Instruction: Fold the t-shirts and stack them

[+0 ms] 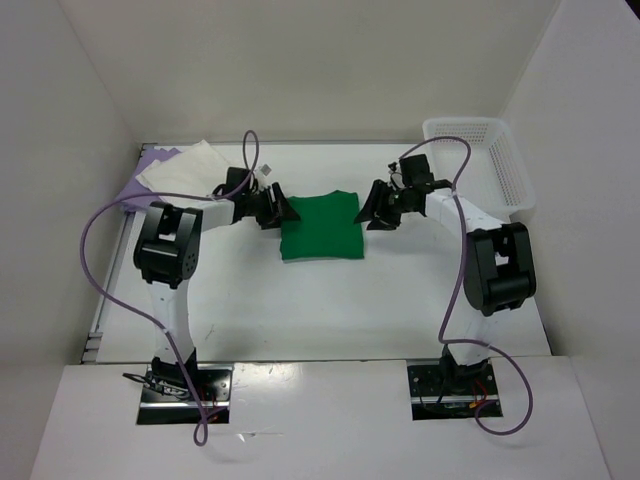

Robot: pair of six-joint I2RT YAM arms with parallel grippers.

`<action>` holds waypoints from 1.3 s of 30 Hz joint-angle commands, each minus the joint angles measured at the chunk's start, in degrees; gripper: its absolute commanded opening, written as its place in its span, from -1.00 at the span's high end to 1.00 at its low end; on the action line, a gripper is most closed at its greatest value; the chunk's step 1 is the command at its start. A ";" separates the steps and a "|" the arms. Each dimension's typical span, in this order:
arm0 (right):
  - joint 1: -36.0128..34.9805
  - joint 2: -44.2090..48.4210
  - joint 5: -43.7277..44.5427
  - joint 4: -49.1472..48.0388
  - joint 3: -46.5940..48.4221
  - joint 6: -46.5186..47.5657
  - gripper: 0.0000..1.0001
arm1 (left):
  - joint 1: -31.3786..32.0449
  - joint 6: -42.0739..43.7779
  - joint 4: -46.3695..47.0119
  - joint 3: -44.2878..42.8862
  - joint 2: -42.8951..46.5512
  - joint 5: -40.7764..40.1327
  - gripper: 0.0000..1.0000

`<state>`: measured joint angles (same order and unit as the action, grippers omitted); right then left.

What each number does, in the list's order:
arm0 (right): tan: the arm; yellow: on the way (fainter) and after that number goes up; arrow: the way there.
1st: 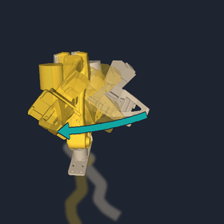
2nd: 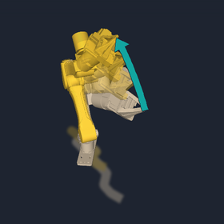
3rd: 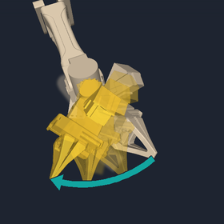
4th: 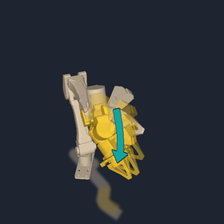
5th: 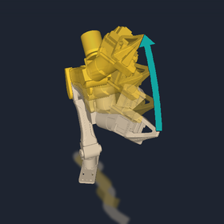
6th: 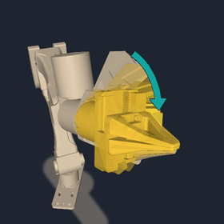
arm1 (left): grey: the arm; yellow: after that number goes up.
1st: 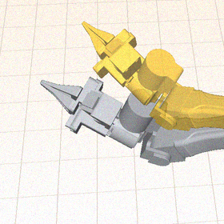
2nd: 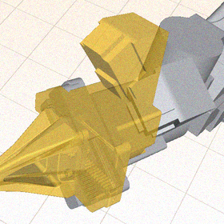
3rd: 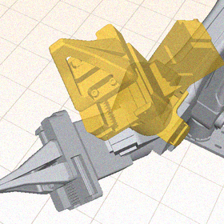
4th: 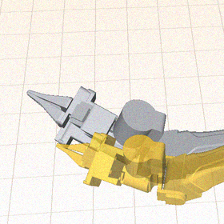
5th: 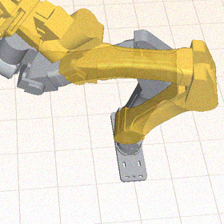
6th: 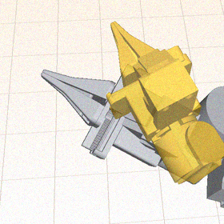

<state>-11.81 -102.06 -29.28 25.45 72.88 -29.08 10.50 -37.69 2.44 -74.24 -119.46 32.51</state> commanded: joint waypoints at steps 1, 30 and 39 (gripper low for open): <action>0.48 4.77 -1.04 -0.76 -1.95 0.08 -0.08 | 3.38 -0.53 1.51 -0.71 -8.14 2.63 -0.28; 5.57 12.50 -5.79 2.15 -10.30 2.80 -0.08 | -28.32 -10.11 2.72 -15.28 9.58 -2.70 0.50; 5.57 11.97 -7.72 2.67 -10.83 3.33 -0.10 | -38.45 -19.43 8.99 12.09 23.56 -20.81 -1.00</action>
<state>-6.70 -90.19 -35.57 27.29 62.28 -27.07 -29.67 -53.87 6.33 -64.27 -103.20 17.52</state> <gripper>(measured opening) 0.547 0.991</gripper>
